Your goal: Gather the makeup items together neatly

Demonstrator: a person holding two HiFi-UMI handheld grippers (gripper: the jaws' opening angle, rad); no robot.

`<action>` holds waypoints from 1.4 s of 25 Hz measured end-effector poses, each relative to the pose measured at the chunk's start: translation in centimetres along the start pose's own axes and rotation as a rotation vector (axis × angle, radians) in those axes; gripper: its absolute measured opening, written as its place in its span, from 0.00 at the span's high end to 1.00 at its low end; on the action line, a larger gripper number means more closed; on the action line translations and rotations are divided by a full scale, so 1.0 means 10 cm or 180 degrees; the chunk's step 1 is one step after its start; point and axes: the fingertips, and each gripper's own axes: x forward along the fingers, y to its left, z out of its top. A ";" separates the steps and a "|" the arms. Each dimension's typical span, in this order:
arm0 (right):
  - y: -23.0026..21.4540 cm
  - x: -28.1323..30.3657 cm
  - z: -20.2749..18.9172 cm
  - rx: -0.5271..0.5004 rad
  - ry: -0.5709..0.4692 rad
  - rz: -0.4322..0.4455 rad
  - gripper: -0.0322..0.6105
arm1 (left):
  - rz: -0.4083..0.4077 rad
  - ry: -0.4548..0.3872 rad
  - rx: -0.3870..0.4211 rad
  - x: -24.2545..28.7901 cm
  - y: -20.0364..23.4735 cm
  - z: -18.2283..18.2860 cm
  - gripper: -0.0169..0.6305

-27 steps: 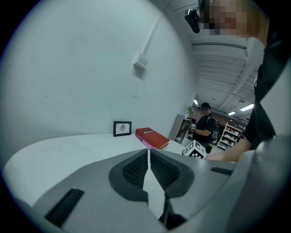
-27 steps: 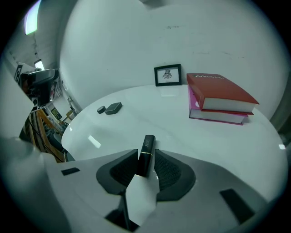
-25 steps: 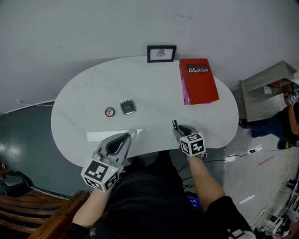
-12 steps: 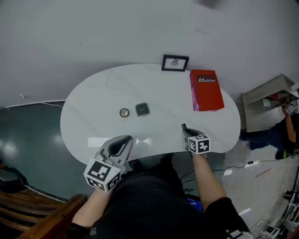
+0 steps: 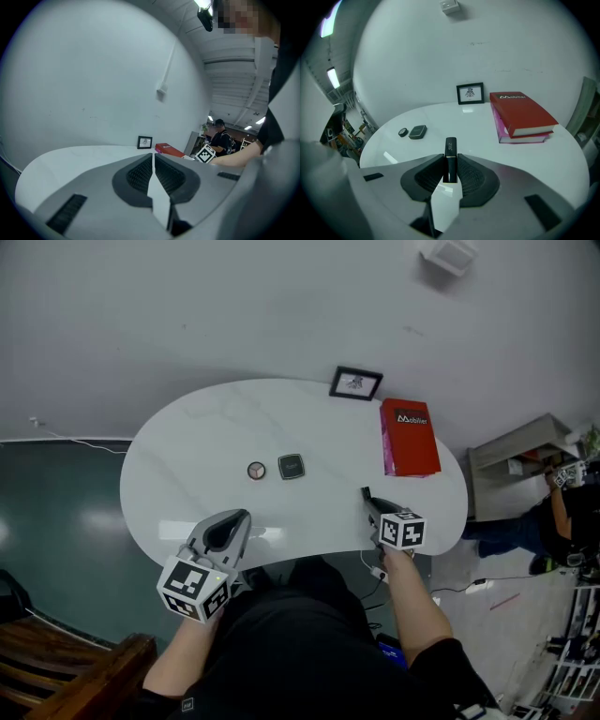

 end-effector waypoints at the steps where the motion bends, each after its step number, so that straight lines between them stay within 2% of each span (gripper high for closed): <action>1: 0.06 -0.01 0.08 -0.0033 -0.0031 0.0042 0.79 | 0.0016 -0.0011 -0.0028 0.01 0.03 0.00 0.93; 8: 0.34 0.12 0.65 -0.0227 -0.0187 0.0306 0.79 | 0.0073 -0.0037 -0.0006 0.25 0.15 0.13 0.93; 14: 0.51 0.45 0.90 -0.0375 -0.0085 0.0539 0.79 | 0.0153 -0.0005 -0.0009 0.50 0.25 0.26 0.93; 23: 0.61 0.85 0.99 -0.0374 0.0094 0.0723 0.79 | 0.0265 0.0064 -0.0091 0.73 0.38 0.30 0.93; 35: 0.69 1.28 0.82 -0.0257 0.0337 0.0734 0.79 | 0.0324 0.0188 -0.0134 0.85 0.57 0.30 0.93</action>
